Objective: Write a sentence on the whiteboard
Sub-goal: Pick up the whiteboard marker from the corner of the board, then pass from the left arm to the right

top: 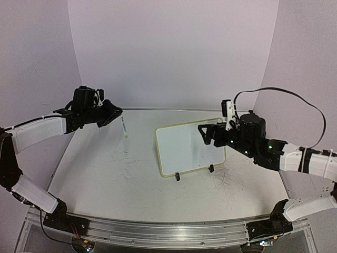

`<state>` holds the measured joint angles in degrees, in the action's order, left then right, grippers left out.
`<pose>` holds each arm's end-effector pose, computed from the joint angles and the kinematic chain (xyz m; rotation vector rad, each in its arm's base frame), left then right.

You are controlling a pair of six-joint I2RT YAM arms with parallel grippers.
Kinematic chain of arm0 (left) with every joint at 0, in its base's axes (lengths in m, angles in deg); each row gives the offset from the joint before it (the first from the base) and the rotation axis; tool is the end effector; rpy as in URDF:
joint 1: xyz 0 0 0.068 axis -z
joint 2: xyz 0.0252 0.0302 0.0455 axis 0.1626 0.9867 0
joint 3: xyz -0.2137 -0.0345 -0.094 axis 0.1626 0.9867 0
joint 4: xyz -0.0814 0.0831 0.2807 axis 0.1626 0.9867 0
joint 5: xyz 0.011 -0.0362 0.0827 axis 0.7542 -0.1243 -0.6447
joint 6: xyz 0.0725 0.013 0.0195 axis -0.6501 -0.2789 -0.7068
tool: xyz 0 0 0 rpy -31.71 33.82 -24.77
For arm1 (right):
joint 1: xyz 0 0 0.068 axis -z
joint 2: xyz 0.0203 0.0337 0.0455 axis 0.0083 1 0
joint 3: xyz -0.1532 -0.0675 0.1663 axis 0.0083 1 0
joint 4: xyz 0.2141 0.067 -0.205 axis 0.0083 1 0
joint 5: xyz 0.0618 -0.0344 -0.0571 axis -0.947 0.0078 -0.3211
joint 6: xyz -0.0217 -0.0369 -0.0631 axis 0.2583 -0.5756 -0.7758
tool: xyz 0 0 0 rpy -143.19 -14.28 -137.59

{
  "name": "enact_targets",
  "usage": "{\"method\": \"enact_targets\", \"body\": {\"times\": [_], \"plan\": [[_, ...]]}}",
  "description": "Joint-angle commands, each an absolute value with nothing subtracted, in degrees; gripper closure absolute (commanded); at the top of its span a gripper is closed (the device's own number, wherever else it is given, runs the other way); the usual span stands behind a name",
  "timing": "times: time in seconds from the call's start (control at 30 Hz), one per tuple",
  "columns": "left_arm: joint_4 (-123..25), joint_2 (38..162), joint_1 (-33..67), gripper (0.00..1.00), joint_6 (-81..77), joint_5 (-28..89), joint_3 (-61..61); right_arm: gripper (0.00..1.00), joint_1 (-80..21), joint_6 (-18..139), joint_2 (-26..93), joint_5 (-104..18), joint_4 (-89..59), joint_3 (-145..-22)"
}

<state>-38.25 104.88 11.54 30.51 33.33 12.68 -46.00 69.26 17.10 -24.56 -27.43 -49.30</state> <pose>0.3634 -0.1519 0.2218 -0.3257 2.1762 -0.8684 0.2520 0.2398 0.2298 -0.3358 1.7799 0.6072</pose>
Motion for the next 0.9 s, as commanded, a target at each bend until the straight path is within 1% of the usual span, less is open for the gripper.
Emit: {"method": "enact_targets", "body": {"times": [0.0,0.1,0.2,0.33,0.5,0.63,0.73,0.87], "plan": [[-59.6,108.6,19.9,1.0,38.8,36.2,7.1,0.04,-47.3,74.0,27.1,-40.2,-33.3,-59.3],[-67.4,111.2,25.4,1.0,41.2,33.7,5.5,0.07,-49.3,79.4,32.5,-43.2,-36.7,-64.2],[-73.6,113.3,29.0,1.0,45.1,31.5,6.0,0.11,-52.3,81.9,37.5,-41.5,-37.9,-68.5],[-77.3,115.1,31.0,1.0,49.8,31.1,7.2,0.19,-53.7,86.5,41.3,-37.2,-37.9,-71.4],[-79.1,114.5,33.3,1.0,50.6,29.2,9.0,0.3,-53.8,88.5,44.3,-36.1,-36.8,-73.7],[-80.0,114.7,33.8,1.0,51.2,29.3,9.8,0.45,-53.9,89.0,45.5,-37.6,-37.6,-74.2],[-80.5,114.4,33.8,1.0,51.2,29.2,10.5,0.63,-53.9,88.7,45.6,-38.2,-38.9,-74.2],[-81.1,114.1,33.9,1.0,50.7,29.2,11.1,0.76,-53.9,88.3,46.8,-39.7,-39.5,-75.5]]}}
